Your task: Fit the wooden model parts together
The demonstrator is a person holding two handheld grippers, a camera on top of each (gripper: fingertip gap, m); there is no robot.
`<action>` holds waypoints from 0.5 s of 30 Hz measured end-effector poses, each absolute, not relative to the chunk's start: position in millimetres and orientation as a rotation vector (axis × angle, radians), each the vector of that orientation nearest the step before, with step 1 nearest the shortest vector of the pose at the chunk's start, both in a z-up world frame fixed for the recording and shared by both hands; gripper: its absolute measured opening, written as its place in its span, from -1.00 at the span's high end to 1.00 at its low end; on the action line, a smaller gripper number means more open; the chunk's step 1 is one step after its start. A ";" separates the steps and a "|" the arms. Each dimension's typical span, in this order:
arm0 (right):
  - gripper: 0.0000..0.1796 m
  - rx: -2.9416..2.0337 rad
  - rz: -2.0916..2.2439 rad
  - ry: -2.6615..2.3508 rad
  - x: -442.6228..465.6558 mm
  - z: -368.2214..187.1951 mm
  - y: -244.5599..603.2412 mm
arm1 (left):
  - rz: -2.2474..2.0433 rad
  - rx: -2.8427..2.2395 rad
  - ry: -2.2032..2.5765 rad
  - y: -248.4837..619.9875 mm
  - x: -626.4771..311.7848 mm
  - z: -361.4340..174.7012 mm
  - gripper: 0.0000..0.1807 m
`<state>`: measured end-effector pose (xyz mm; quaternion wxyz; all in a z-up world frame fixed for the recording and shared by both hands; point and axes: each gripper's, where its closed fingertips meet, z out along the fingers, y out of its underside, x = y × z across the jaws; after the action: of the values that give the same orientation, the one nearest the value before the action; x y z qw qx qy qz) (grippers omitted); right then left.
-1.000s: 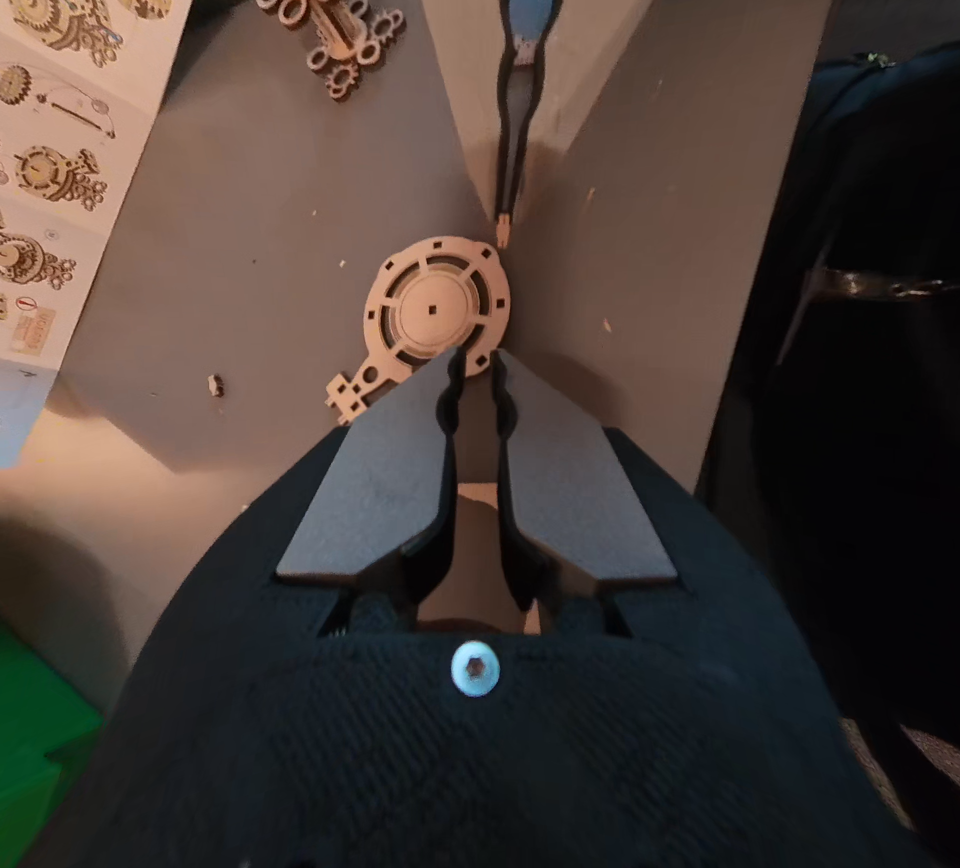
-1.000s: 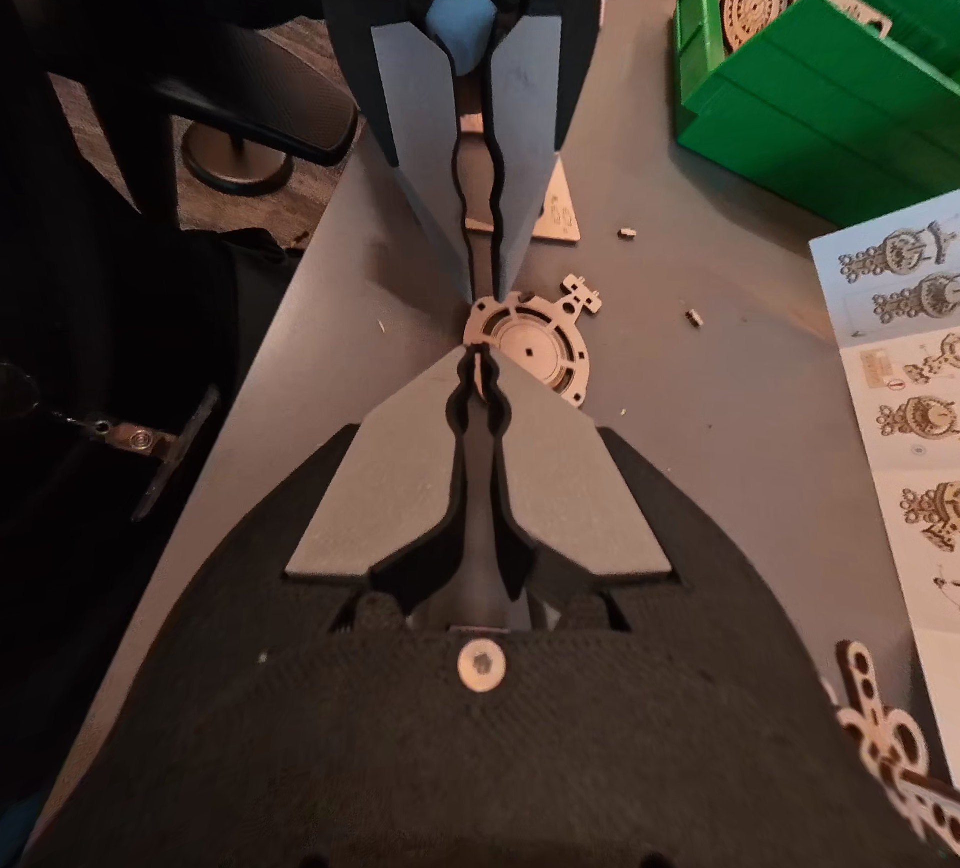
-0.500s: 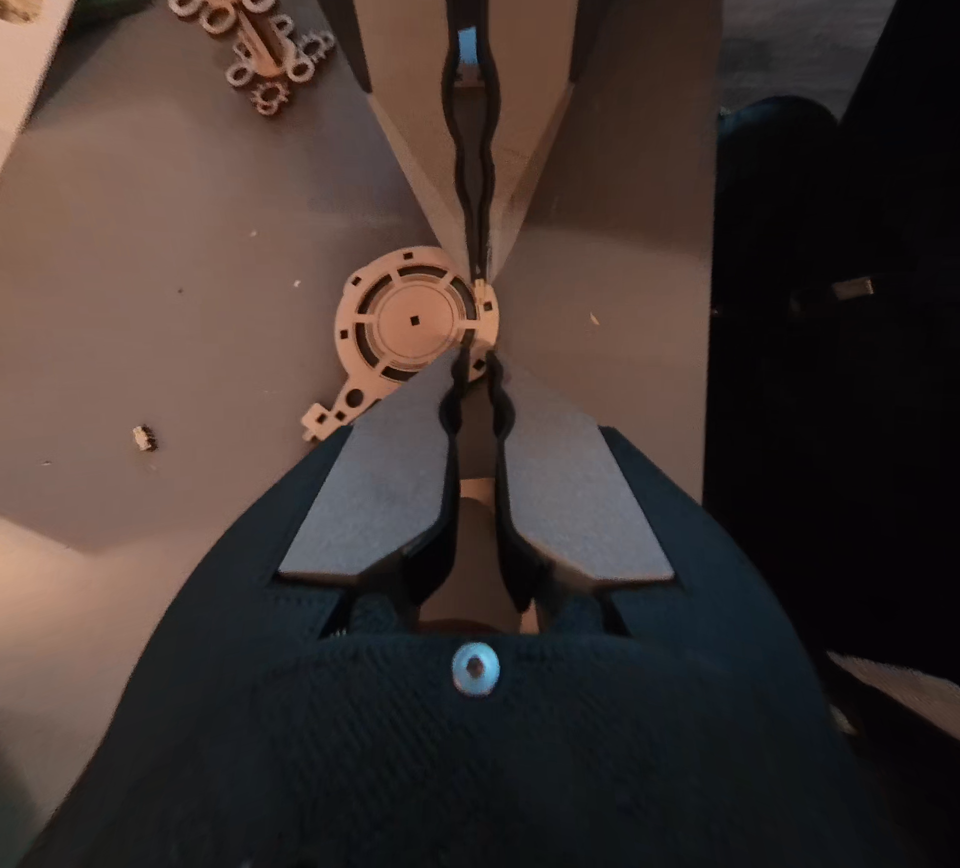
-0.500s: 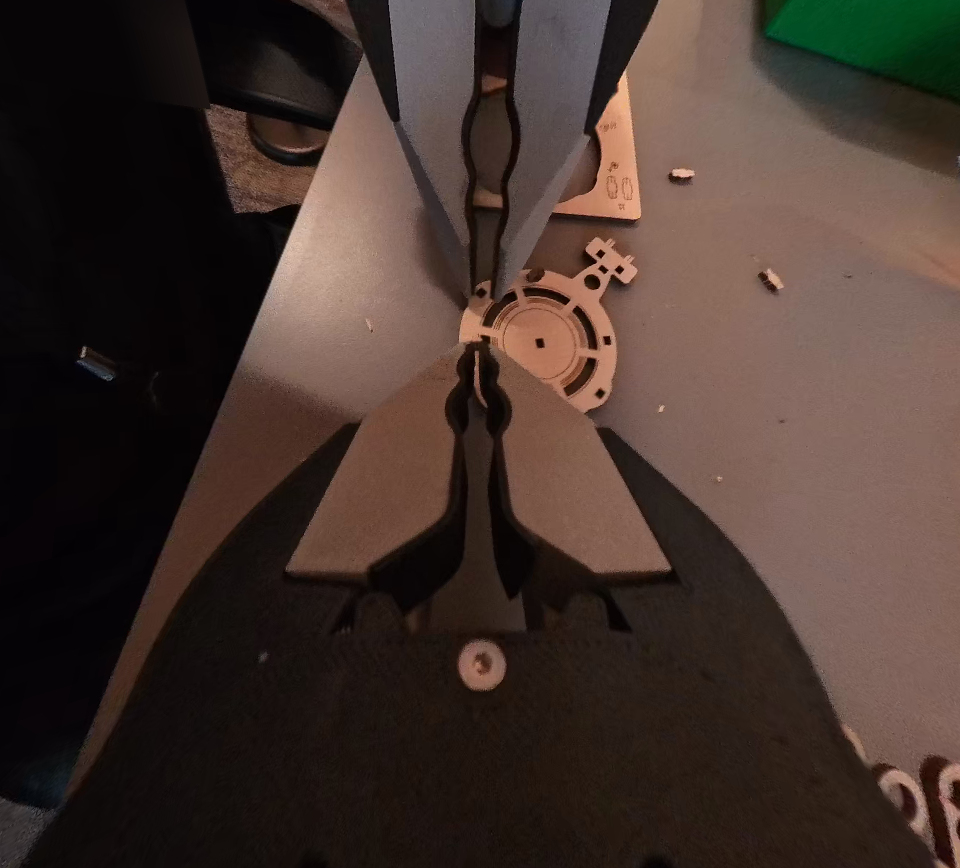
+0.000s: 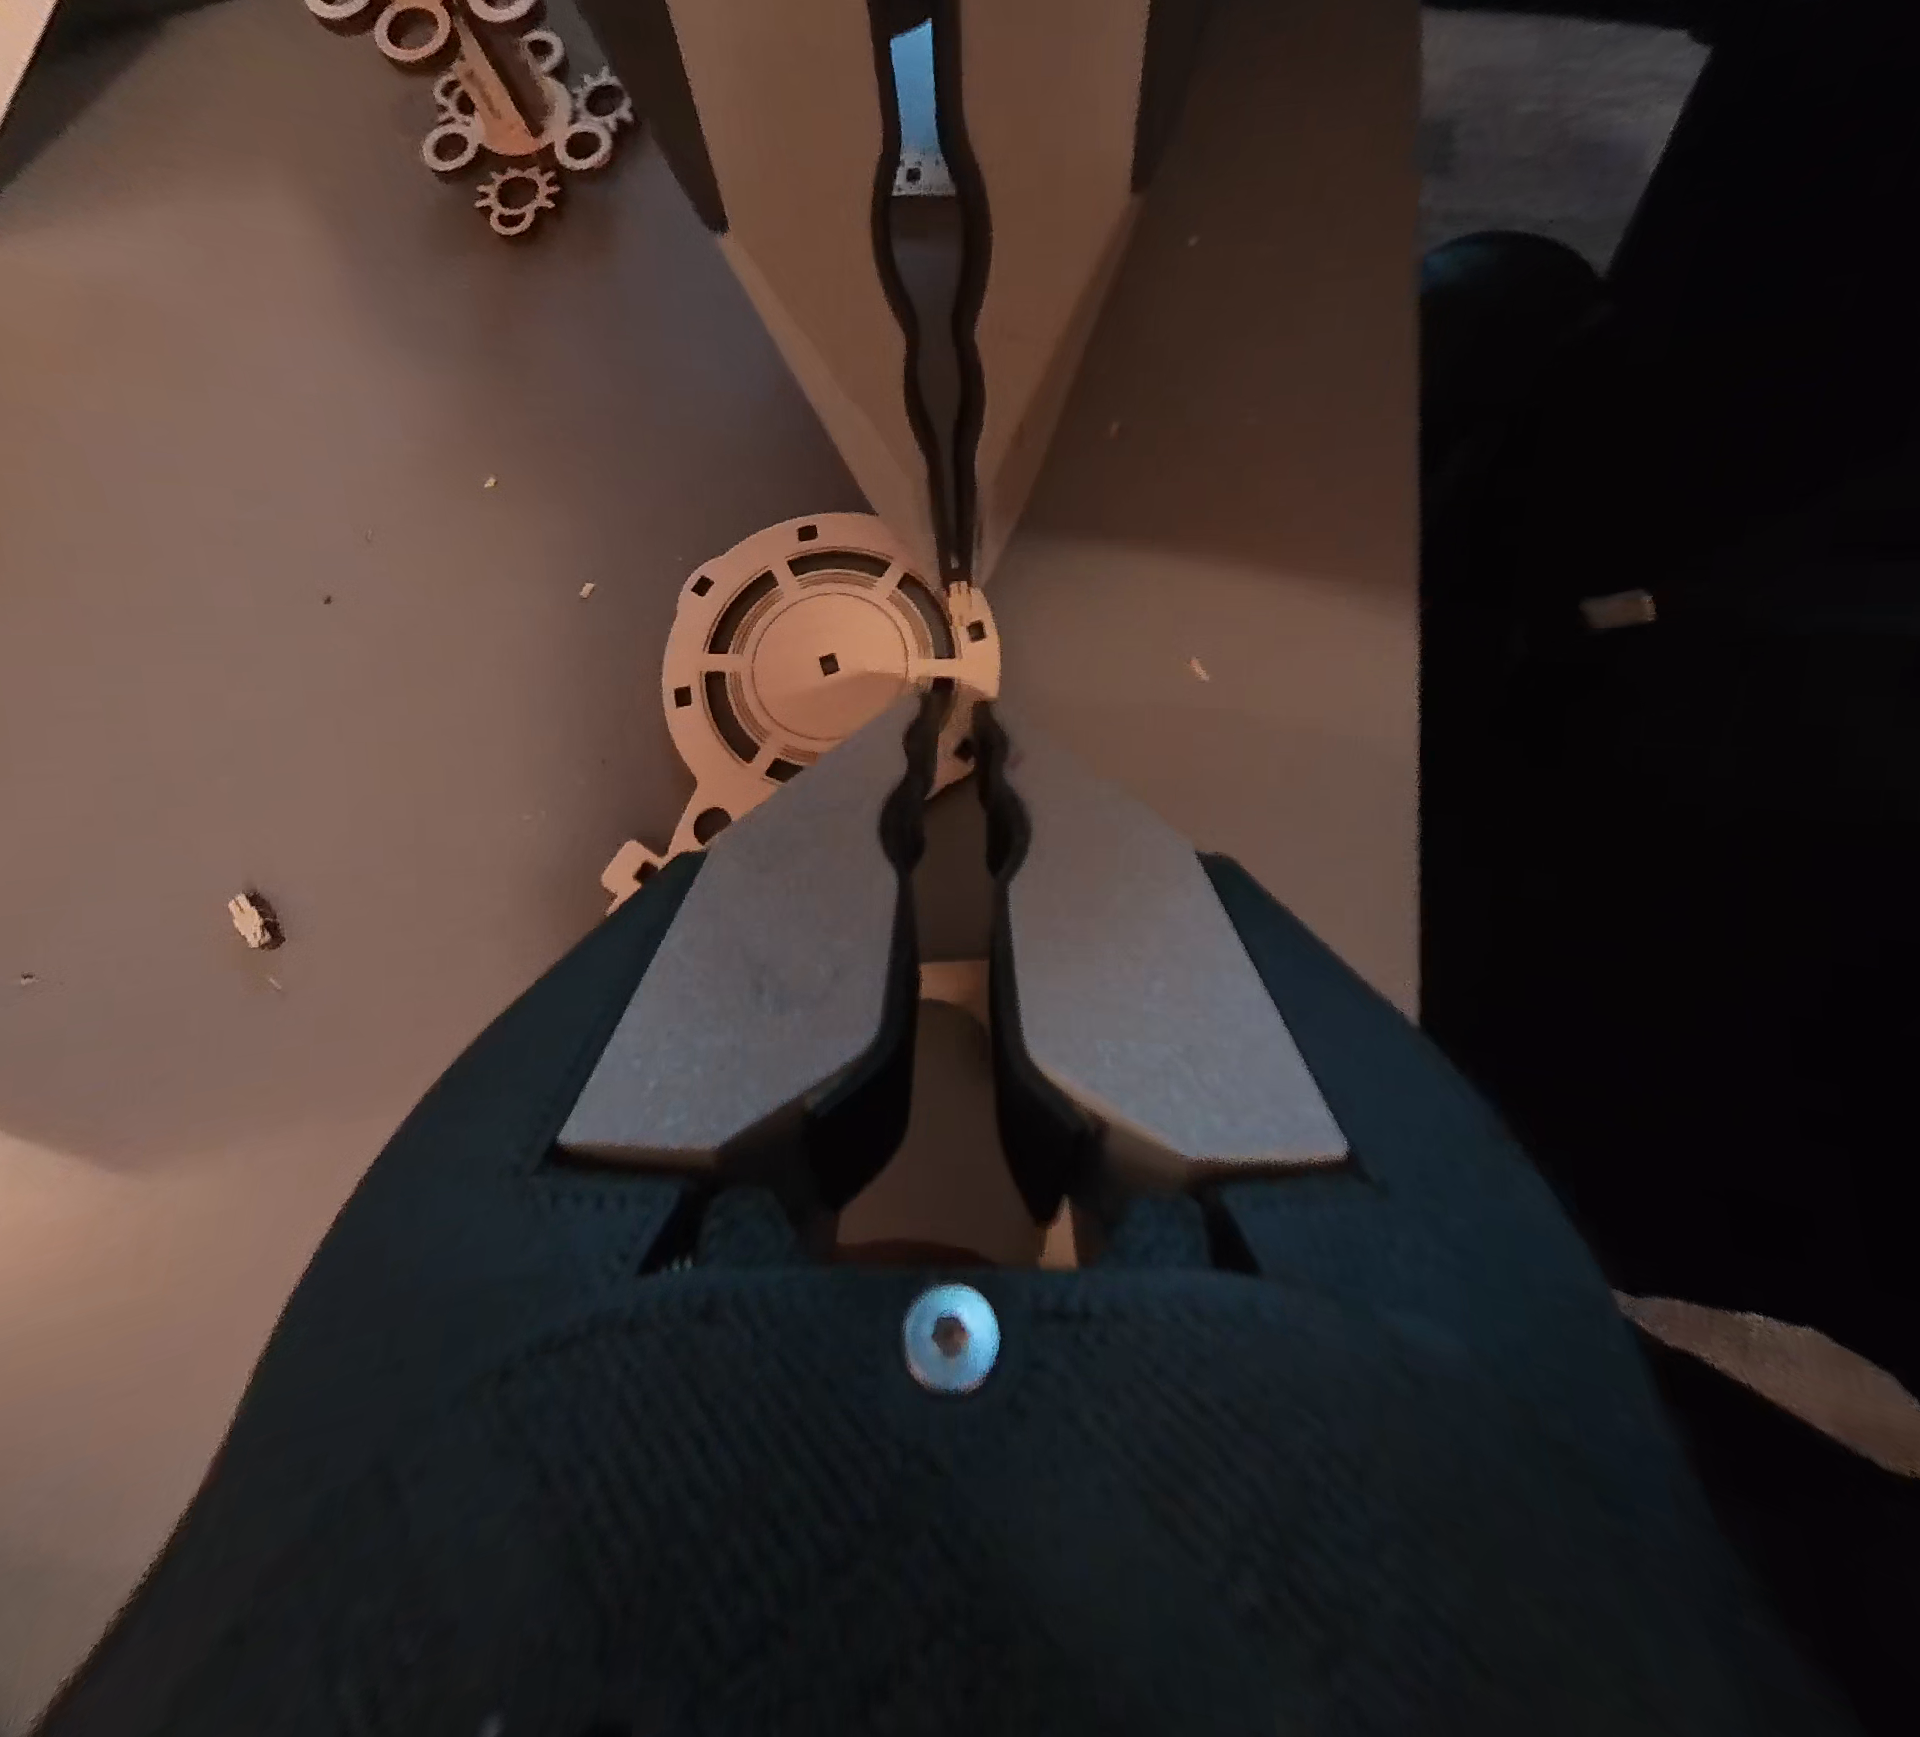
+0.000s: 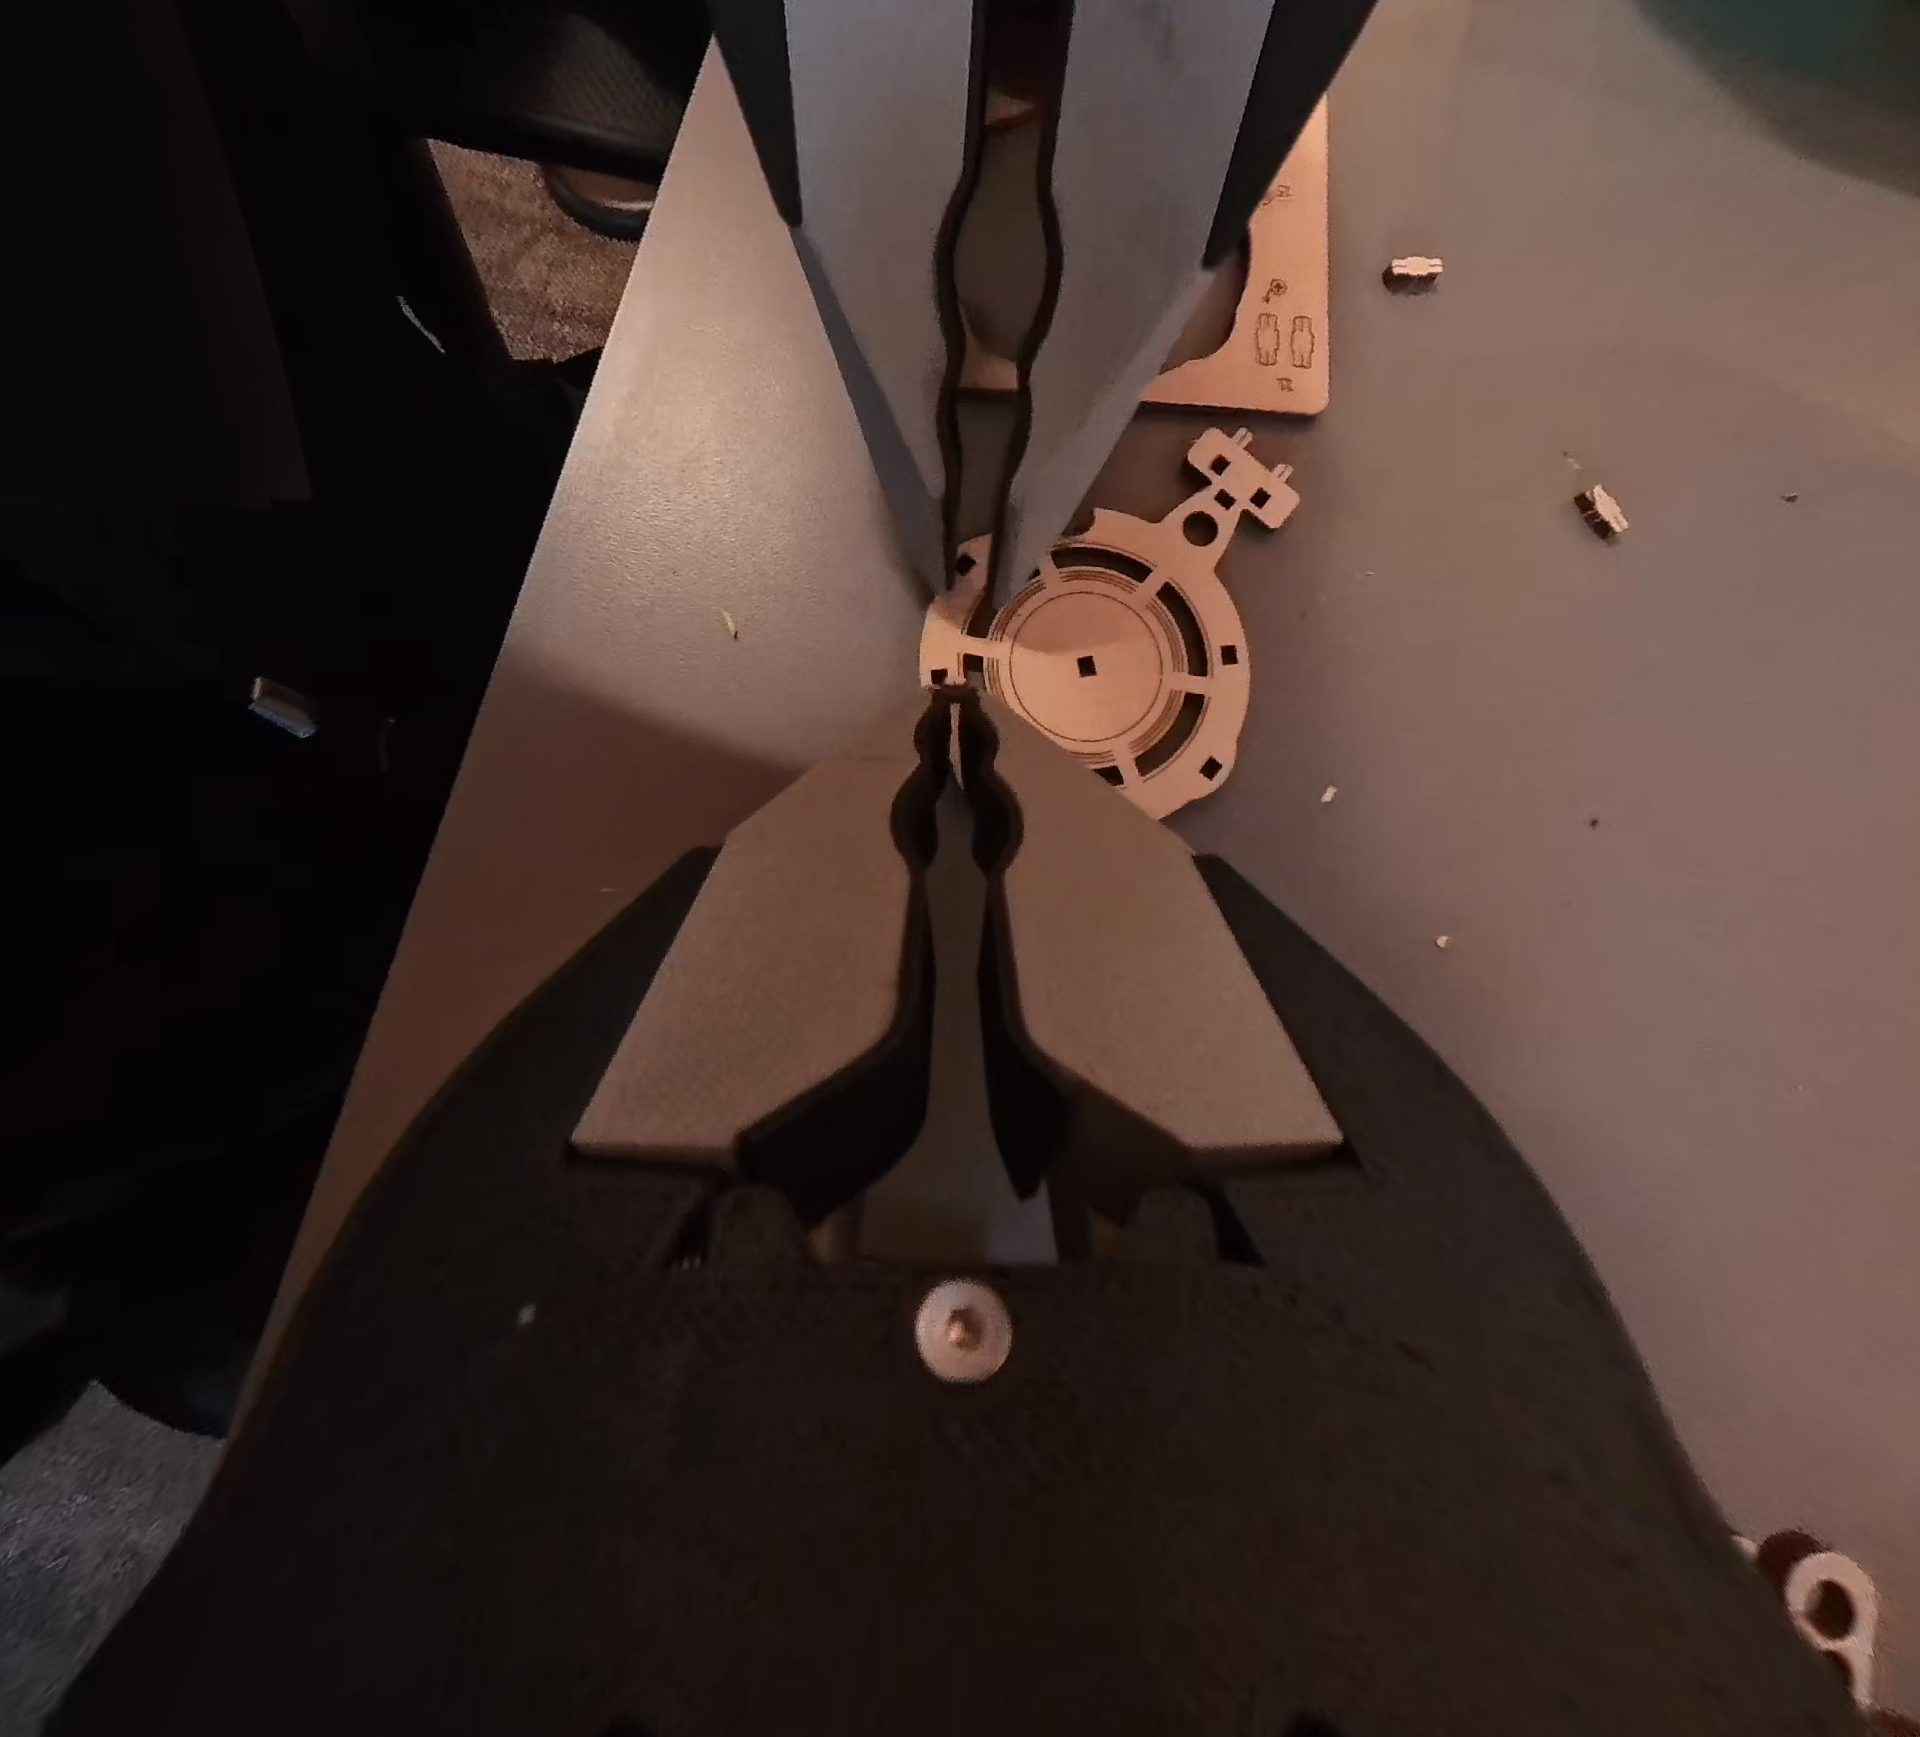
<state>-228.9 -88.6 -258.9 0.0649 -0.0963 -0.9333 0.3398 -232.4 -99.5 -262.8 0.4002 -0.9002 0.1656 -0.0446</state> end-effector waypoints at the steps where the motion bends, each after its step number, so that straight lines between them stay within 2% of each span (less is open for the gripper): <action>1: 1.00 -0.289 1.017 -2.825 -228.6 -259.4 -88.4 | -0.107 -2.282 0.430 -99.0 -232.3 -264.2 0.98; 15: 1.00 -0.242 0.872 -2.905 -227.9 -261.4 -88.7 | -0.133 -2.284 0.427 -99.0 -231.7 -264.8 1.00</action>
<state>-227.9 -88.7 -261.4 0.0496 -0.0793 -0.9536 0.2863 -231.7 -99.0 -264.8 0.3958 -0.9012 0.1686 -0.0524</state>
